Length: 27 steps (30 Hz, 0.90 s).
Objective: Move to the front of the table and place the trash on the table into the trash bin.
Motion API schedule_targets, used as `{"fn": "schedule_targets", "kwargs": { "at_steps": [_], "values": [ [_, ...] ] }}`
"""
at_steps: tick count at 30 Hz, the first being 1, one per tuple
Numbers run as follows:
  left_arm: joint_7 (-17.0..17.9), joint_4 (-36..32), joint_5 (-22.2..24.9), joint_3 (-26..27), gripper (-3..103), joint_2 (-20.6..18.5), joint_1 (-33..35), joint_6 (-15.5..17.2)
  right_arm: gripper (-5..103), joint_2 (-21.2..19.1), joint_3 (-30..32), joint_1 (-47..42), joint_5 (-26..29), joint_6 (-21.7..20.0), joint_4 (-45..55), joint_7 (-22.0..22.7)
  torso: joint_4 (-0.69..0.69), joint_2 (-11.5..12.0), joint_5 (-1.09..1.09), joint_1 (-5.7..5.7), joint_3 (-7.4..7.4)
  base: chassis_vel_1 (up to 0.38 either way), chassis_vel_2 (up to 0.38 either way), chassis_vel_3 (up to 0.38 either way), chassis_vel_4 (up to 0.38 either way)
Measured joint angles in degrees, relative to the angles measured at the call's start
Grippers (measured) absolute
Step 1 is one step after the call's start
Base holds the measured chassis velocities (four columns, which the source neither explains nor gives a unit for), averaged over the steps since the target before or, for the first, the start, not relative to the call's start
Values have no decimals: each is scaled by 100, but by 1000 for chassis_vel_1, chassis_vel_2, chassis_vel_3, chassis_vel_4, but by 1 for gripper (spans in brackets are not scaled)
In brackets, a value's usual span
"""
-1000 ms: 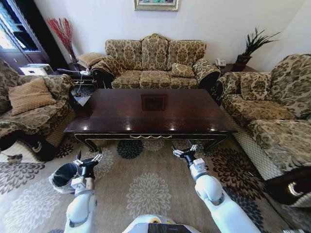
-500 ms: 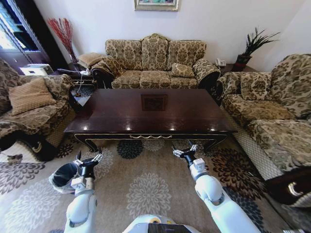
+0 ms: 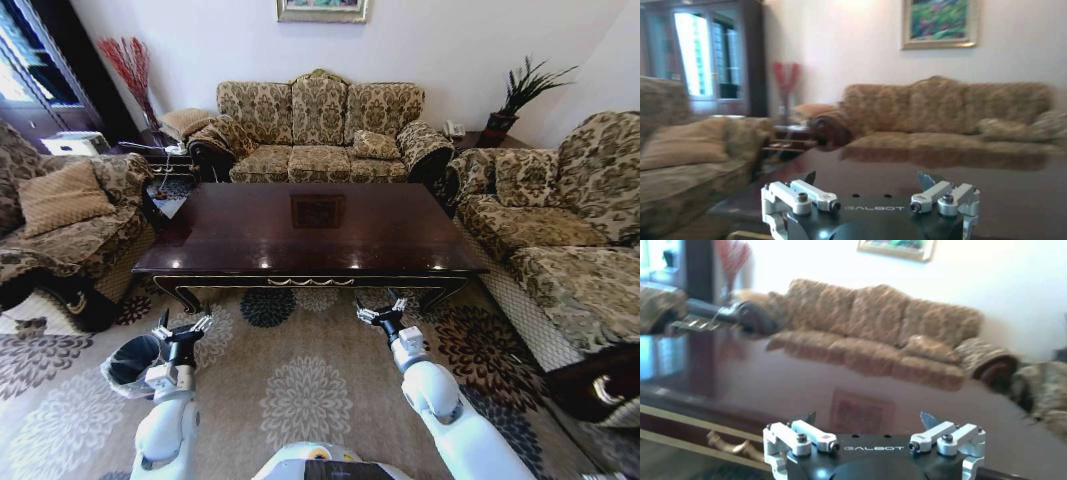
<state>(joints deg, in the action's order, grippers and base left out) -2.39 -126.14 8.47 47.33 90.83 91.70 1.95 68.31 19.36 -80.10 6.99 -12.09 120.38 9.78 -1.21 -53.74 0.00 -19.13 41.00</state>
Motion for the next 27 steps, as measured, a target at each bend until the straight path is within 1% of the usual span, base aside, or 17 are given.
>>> {"fn": "schedule_targets", "kwargs": {
  "at_steps": [1, 4, 5, 7, 8, 9, 11, 14, 16, 18, 20, 21, 23, 24, 25, 26, 27],
  "values": [
    [-146, -372, 137, -119, 100, -46, 132, 222, 100, 211, 307, -297, -145, 177, 168, -69, -2, 0, 1, 1, -1, 0, 0, 0, 0],
    [-336, -865, 446, -299, 100, -112, 260, 483, 100, 667, 967, -940, -452, 553, 540, -217, 0, 0, 1, 1, -1, 0, 0, 0, 0],
    [-336, -865, 446, -299, 100, -112, 260, 483, 100, 667, 967, -940, -452, 553, 540, -217, 0, 0, 1, 1, -1, 0, 0, 0, 0],
    [-347, -927, 571, -320, 100, -200, 316, 537, 100, 980, 1423, -1377, -662, 814, 788, -319, -1, 0, 0, 1, -1, 0, 0, 0, 0],
    [-347, -927, 571, -320, 100, -200, 316, 537, 100, 980, 1423, -1377, -662, 814, 788, -319, -1, 0, 0, 1, -1, 0, 0, 0, 0],
    [-344, -925, 590, -320, 100, -259, 333, 547, 100, 1128, 1638, -1585, -761, 935, 908, -366, -1, 0, 0, 1, -1, 0, 0, 0, 0],
    [-321, -871, 585, -319, 100, -341, 333, 553, 100, 1247, 1820, -1757, -845, 1038, 1010, -404, 4, -1, -3, 1, -1, 0, 0, 0, 0],
    [-223, -760, 540, -317, 100, -425, 298, 648, 100, 1307, 1913, -1839, -891, 1098, 1061, -430, -2, 0, 0, 1, -1, 0, 0, 0, 0],
    [-172, -672, 453, -326, 100, -473, 254, 775, 100, 1309, 1915, -1840, -893, 1100, 1063, -432, -3, 0, 0, 1, 0, 0, 0, 0, 0],
    [-165, -615, 386, -332, 100, -492, 234, 792, 100, 1317, 1918, -1869, -881, 1112, 1087, -442, -4, 0, 1, 0, 0, 0, 0, 0, 0],
    [-142, -479, 310, -346, 100, -532, 189, 793, 100, 1337, 1827, -2055, -596, 1180, 1288, -504, -2, 0, 0, 0, 0, 0, 0, 0, 0],
    [-142, -479, 310, -346, 100, -532, 189, 793, 100, 1337, 1827, -2055, -596, 1180, 1288, -504, -2, 0, 0, 0, 0, 0, 0, 0, 0],
    [-111, -362, 298, -350, 100, -555, 138, 796, 100, 1351, 1641, -2293, -144, 1271, 1589, -600, 1, -1, -3, 0, 0, 0, 0, 0, 0],
    [-100, -333, 299, -349, 100, -561, 126, 796, 100, 1348, 1546, -2321, -42, 1231, 1695, -584, 2, 0, -4, 1, 0, 0, 0, 0, 0],
    [-96, -318, 315, -351, 100, -567, 114, 800, 100, 1338, 1362, -2308, 39, 1152, 1881, -552, 0, 0, 0, 1, -1, 0, 0, 0, 0],
    [-90, -327, 389, -357, 100, -572, 106, 824, 100, 1319, 1228, -2271, 63, 1031, 2016, -494, -2, -1, -2, 1, -1, 0, 0, 0, 0],
    [-90, -327, 389, -357, 100, -572, 106, 824, 100, 1319, 1228, -2271, 63, 1031, 2016, -494, -2, -1, -2, 1, -1, 0, 0, 0, 0]
  ]
}}
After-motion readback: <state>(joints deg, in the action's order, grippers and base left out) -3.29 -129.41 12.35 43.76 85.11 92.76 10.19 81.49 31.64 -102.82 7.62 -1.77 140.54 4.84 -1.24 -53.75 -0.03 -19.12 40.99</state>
